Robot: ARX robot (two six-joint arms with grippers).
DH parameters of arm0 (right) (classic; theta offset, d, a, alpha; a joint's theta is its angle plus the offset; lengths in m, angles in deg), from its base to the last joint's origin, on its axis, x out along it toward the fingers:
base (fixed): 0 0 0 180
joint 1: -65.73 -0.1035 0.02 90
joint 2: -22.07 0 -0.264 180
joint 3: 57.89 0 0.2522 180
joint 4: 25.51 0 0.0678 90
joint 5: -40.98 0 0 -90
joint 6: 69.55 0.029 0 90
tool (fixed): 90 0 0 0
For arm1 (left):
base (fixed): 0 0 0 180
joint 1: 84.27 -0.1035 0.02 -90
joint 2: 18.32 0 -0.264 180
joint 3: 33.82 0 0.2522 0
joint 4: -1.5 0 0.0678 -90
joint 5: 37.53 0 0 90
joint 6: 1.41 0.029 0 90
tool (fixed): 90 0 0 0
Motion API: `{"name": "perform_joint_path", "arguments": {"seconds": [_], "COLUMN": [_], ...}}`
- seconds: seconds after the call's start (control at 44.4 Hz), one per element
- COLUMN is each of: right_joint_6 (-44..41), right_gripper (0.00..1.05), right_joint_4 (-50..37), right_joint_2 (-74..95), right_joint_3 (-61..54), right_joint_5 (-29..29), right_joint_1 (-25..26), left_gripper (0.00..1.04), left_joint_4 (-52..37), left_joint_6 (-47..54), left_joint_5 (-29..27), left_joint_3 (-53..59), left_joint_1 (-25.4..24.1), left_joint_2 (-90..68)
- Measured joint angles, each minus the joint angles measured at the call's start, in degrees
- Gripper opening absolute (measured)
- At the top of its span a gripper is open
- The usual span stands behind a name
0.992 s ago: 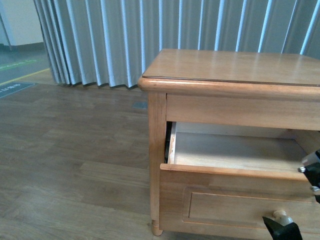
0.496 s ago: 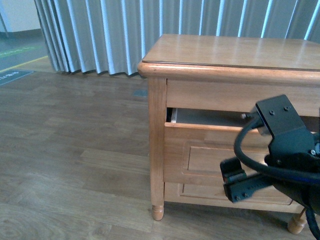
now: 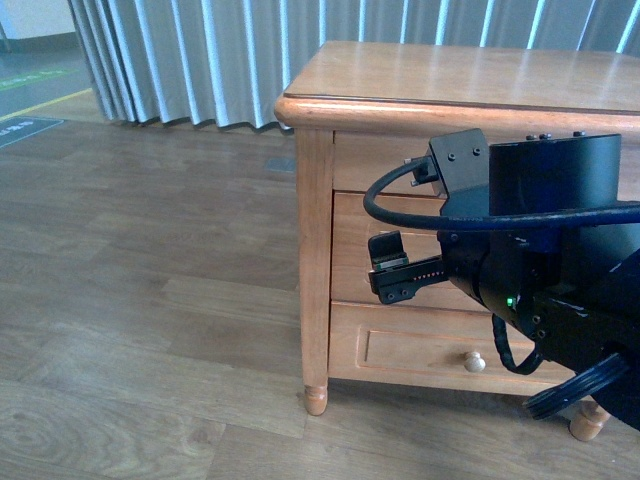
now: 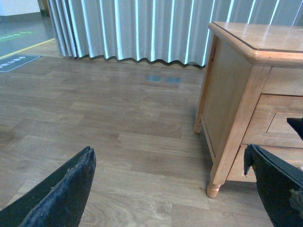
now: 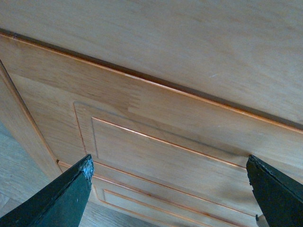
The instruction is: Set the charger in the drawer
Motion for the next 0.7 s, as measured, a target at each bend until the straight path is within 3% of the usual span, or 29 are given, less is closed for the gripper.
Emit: {"name": "perform_joint_path", "arguments": {"seconds": [0.338,0.699], "right_joint_6": [0.4,-0.8], "right_gripper": [0.96,0.96], "right_joint_4": [-1.0,-5.3], "right_joint_2": [-0.4,-18.7], "right_joint_3": [-0.8,-17.4], "right_joint_5": [1.9,6.2], "right_joint_1": [0.5,4.5], "left_gripper": [0.99,0.99], "left_joint_4": [0.0,0.0], "left_joint_6": [0.0,0.0], "left_joint_5": [0.0,0.0], "left_joint_3": [0.0,0.0], "left_joint_1": [0.0,0.0], "left_joint_2": [0.0,0.0]}}
